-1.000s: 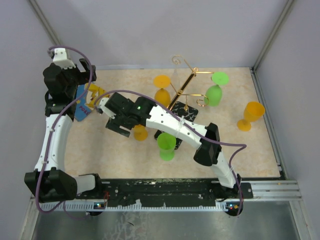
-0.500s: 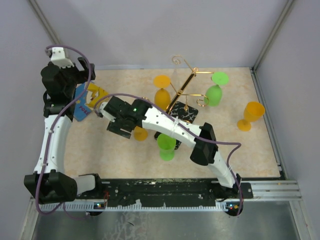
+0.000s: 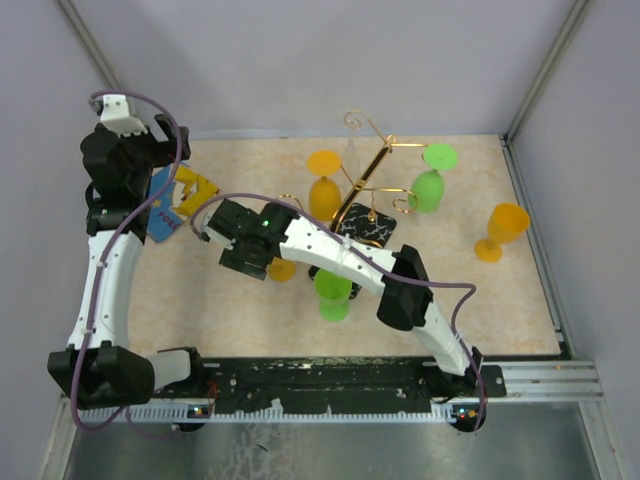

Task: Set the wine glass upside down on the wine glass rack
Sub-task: Pick up the wine glass at the center of the board.

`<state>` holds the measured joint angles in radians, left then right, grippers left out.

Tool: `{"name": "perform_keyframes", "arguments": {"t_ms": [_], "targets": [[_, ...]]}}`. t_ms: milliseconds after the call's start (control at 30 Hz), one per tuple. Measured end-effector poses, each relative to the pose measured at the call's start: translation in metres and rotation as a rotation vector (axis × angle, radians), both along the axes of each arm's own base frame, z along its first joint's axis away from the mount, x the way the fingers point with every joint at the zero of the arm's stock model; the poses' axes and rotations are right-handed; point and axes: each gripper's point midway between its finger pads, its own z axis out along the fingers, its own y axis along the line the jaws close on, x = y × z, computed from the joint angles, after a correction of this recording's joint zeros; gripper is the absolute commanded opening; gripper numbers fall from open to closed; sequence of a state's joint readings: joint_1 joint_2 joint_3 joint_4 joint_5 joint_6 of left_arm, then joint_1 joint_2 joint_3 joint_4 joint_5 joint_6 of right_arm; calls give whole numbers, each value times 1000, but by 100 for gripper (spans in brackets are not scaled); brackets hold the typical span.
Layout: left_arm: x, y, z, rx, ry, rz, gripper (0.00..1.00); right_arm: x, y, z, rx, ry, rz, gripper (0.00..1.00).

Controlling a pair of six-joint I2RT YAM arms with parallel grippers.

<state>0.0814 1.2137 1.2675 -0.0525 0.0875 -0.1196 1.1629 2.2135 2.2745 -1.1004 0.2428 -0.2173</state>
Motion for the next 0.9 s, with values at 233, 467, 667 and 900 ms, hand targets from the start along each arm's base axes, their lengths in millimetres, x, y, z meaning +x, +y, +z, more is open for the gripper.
{"name": "perform_keyframes", "arguments": {"t_ms": [233, 467, 667, 900], "targets": [[0, 0, 0, 0, 0, 0, 100, -2, 0, -5, -6, 14, 9, 24], [0, 0, 0, -8, 0, 0, 100, 0, 0, -4, -9, 1, 8, 0], [0, -1, 3, -16, -5, 0, 100, 5, 3, 6, 10, -27, 3, 0], [0, 4, 10, -17, -27, 29, 100, 20, 33, 64, 196, -135, 24, 0]]}}
